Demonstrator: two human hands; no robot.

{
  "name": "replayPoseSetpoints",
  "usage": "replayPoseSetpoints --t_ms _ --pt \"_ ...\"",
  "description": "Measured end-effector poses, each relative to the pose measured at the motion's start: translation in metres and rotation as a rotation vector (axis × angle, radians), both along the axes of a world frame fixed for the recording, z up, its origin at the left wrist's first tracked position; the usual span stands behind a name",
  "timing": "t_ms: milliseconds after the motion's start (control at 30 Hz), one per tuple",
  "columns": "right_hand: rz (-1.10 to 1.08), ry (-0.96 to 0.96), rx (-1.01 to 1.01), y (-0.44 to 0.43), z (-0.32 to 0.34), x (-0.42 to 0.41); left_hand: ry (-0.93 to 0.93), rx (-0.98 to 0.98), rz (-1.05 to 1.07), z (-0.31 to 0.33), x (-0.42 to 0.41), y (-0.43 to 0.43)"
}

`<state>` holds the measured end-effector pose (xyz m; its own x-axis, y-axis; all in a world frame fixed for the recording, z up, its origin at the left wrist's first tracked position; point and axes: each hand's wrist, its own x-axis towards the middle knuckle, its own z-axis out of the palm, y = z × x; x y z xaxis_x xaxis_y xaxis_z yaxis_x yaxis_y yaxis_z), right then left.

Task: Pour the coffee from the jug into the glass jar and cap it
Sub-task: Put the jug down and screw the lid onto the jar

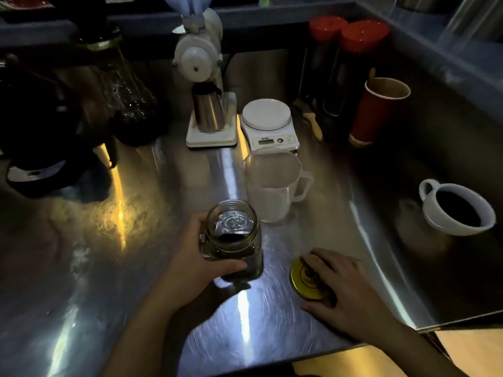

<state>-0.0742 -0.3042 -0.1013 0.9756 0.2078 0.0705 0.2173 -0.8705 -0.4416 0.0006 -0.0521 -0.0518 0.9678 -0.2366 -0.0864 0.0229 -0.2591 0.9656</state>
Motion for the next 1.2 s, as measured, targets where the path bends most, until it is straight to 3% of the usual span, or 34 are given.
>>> replayPoseSetpoints --t_ms 167,367,567,867,1200 --pt "-0.011 -0.057 0.054 0.001 0.009 0.003 -0.009 0.029 -0.013 -0.007 0.004 0.006" --pt "-0.019 -0.257 0.146 0.013 0.049 0.03 -0.022 0.009 -0.022 -0.013 0.003 0.008" --pt "0.092 -0.401 0.209 0.039 0.085 0.064 0.021 -0.048 -0.034 -0.017 0.003 0.009" --pt "0.348 -0.385 0.155 0.073 0.091 0.088 0.011 -0.076 -0.008 -0.02 0.003 0.008" --pt "0.443 -0.279 0.102 0.072 0.089 0.097 0.046 -0.124 -0.017 -0.022 0.002 0.007"
